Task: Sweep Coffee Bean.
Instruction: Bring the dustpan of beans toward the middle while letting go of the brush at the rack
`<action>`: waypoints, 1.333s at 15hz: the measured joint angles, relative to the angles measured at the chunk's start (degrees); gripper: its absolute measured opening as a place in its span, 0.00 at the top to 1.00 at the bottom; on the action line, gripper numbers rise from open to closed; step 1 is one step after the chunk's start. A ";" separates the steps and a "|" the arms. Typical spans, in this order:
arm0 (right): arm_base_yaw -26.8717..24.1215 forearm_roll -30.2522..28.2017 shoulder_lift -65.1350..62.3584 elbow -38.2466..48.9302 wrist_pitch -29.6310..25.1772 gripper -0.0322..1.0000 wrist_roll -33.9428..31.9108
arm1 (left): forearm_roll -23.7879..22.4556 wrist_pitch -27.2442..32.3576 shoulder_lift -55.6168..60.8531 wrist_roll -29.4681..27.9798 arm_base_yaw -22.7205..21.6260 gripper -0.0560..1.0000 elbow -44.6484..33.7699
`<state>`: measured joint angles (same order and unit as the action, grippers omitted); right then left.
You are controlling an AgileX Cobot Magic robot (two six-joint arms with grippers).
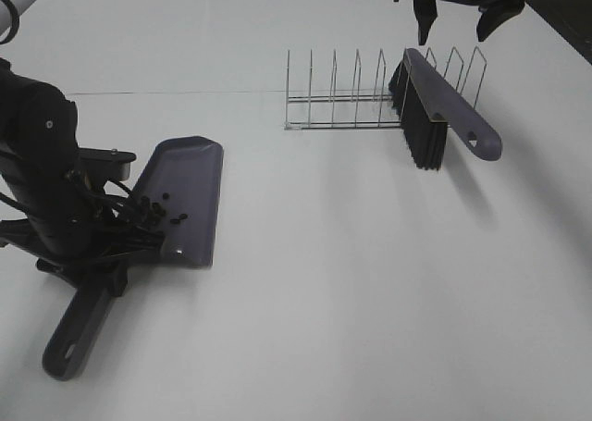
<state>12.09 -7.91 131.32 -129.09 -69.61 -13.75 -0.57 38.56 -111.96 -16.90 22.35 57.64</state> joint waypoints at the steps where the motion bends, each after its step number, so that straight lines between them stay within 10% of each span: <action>1: 0.00 1.78 -1.55 0.00 -0.06 0.34 0.74 | 0.57 -0.06 0.40 0.00 0.11 0.61 0.52; 16: 0.00 5.73 -33.35 40.79 0.29 0.34 2.41 | 4.58 4.76 -9.80 0.00 6.13 0.62 15.99; 20: 0.00 5.90 -49.73 51.68 2.46 0.34 2.41 | 4.81 7.45 -9.63 0.06 6.19 0.34 16.10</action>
<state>12.09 -2.01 81.59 -77.41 -67.15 -11.34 4.24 46.01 -121.58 -16.84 28.53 73.74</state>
